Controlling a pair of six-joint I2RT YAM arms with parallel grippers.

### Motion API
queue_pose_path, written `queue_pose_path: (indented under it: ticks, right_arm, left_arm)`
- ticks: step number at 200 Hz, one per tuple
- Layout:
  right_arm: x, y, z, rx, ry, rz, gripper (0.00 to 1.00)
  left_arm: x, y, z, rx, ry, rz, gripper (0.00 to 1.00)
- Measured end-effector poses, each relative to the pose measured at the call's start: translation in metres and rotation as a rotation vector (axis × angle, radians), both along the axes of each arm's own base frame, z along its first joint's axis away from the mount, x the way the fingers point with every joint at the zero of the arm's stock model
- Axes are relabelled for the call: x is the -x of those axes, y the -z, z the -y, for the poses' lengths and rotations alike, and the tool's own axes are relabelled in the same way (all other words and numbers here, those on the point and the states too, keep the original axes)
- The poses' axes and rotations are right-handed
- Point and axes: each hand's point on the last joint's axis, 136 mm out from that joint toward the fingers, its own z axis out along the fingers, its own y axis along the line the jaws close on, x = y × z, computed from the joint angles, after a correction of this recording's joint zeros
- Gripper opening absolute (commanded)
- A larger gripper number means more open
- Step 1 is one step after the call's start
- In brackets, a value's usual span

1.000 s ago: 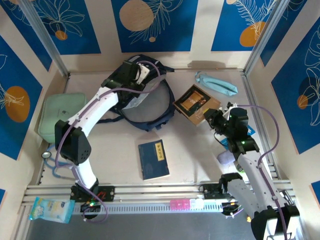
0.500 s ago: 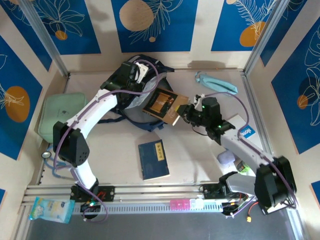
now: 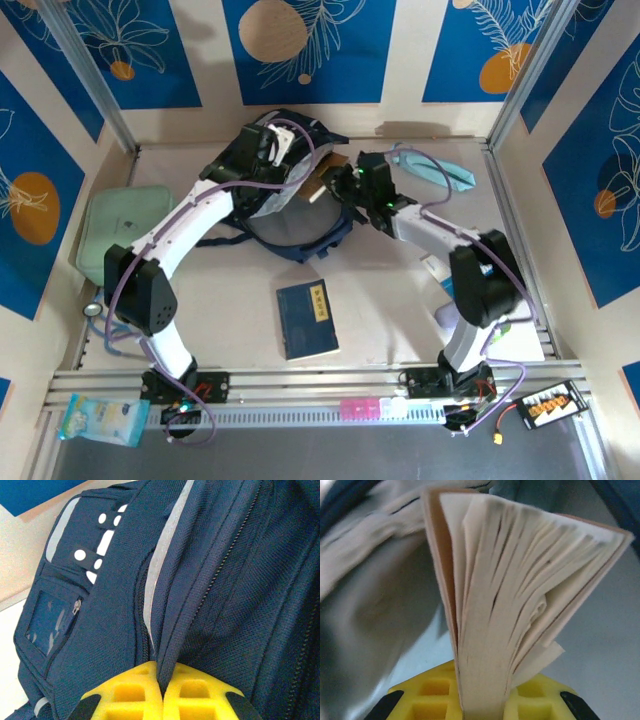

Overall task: Pack the student bag
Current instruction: Place the book in the student bag, then close the student bag at the center of the table.

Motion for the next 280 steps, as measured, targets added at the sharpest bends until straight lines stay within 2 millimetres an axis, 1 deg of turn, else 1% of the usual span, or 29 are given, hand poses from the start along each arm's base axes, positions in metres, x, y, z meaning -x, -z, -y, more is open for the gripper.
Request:
queue_pose_path:
  ticks: [23, 35, 52, 65, 85, 107, 127, 145, 162, 186, 195, 199, 203, 207, 211, 225, 237, 259, 280]
  right_arm:
    - [-0.032, 0.027, -0.024, 0.02, 0.03, -0.024, 0.0]
    - [-0.041, 0.041, -0.033, 0.037, 0.05, -0.034, 0.0]
    - [-0.048, 0.059, -0.04, 0.061, 0.079, -0.057, 0.0]
    - [-0.053, 0.066, -0.045, 0.063, 0.096, -0.067, 0.0]
    - [-0.061, 0.072, -0.054, 0.055, 0.103, -0.07, 0.0]
    - [-0.068, 0.08, -0.064, 0.045, 0.105, -0.08, 0.03]
    - [-0.074, 0.087, -0.069, 0.035, 0.112, -0.1, 0.12]
    - [-0.076, 0.091, -0.071, 0.02, 0.122, -0.125, 0.27]
    - [-0.074, 0.093, -0.072, 0.013, 0.114, -0.149, 0.36]
    - [-0.069, 0.094, -0.074, 0.001, 0.106, -0.206, 0.56]
    - [-0.065, 0.099, -0.073, 0.007, 0.105, -0.241, 0.6]
    - [-0.063, 0.1, -0.071, 0.007, 0.109, -0.259, 0.68]
    - [-0.061, 0.103, -0.07, 0.013, 0.108, -0.276, 0.7]
    - [-0.058, 0.105, -0.068, 0.01, 0.115, -0.297, 0.78]
    - [-0.055, 0.107, -0.068, 0.017, 0.108, -0.306, 0.81]
    - [-0.045, 0.108, -0.063, 0.016, 0.109, -0.349, 0.81]
    - [-0.037, 0.103, -0.059, 0.015, 0.105, -0.372, 0.81]
    - [-0.022, 0.083, -0.053, -0.011, 0.091, -0.38, 0.79]
    - [-0.006, 0.063, -0.045, -0.053, 0.08, -0.376, 0.73]
  left_arm:
    - [0.0, -0.01, 0.001, 0.005, 0.001, -0.001, 0.0]
    - [-0.001, -0.017, 0.002, 0.014, 0.005, 0.001, 0.0]
    - [-0.002, -0.022, 0.005, 0.031, 0.017, -0.002, 0.0]
    - [-0.002, -0.022, 0.009, 0.043, 0.028, -0.008, 0.0]
    - [-0.002, -0.017, 0.013, 0.061, 0.037, -0.034, 0.0]
    - [-0.002, -0.013, 0.016, 0.075, 0.043, -0.051, 0.0]
    - [-0.004, -0.013, 0.017, 0.09, 0.041, -0.057, 0.0]
    - [-0.004, -0.014, 0.017, 0.096, 0.038, -0.059, 0.0]
    - [-0.004, -0.014, 0.017, 0.097, 0.039, -0.06, 0.0]
    - [-0.005, -0.014, 0.015, 0.097, 0.035, -0.059, 0.0]
    - [-0.005, -0.014, 0.014, 0.099, 0.034, -0.059, 0.0]
    - [-0.005, -0.014, 0.014, 0.1, 0.034, -0.06, 0.0]
    - [-0.005, -0.014, 0.014, 0.101, 0.033, -0.06, 0.0]
    - [-0.005, -0.014, 0.014, 0.103, 0.032, -0.06, 0.0]
    - [-0.005, -0.014, 0.014, 0.104, 0.032, -0.061, 0.0]
    - [-0.005, -0.012, 0.014, 0.11, 0.032, -0.066, 0.0]
    - [-0.005, -0.01, 0.013, 0.117, 0.03, -0.074, 0.0]
    - [-0.006, -0.008, 0.011, 0.132, 0.021, -0.084, 0.0]
    - [-0.008, -0.007, 0.009, 0.142, 0.012, -0.082, 0.0]
